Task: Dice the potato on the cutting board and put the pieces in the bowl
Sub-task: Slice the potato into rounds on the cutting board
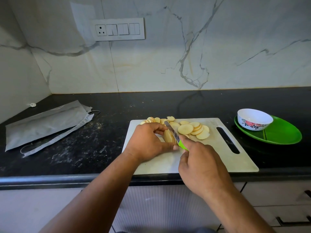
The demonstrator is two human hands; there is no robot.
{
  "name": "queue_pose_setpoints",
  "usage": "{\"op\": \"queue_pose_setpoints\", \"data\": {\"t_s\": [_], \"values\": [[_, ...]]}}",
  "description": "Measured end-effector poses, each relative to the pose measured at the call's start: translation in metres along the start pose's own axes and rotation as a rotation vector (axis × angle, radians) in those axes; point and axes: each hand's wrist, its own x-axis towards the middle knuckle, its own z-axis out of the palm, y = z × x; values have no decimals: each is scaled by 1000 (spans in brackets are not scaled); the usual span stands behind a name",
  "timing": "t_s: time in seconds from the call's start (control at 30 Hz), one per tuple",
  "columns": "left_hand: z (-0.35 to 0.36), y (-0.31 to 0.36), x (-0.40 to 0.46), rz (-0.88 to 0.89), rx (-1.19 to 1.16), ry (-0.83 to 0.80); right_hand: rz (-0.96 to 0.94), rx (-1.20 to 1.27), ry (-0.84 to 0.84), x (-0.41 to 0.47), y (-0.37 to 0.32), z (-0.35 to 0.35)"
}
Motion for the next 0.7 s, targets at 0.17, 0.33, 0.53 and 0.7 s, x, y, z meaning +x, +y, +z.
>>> {"op": "queue_pose_setpoints", "data": {"t_s": [0.17,0.33,0.53,0.7], "values": [[-5,1,-3,-6,-115,-13,-47,-62,18,1,0,4],[0,-2,-4,41,-139,-30,-52,-66,21,-5,2,0],[-1,-11,4,-42,-270,-69,-47,-72,-10,-12,-2,-6],[-1,-7,2,-68,-259,-28,-24,-44,-3,-15,-4,-3]]}}
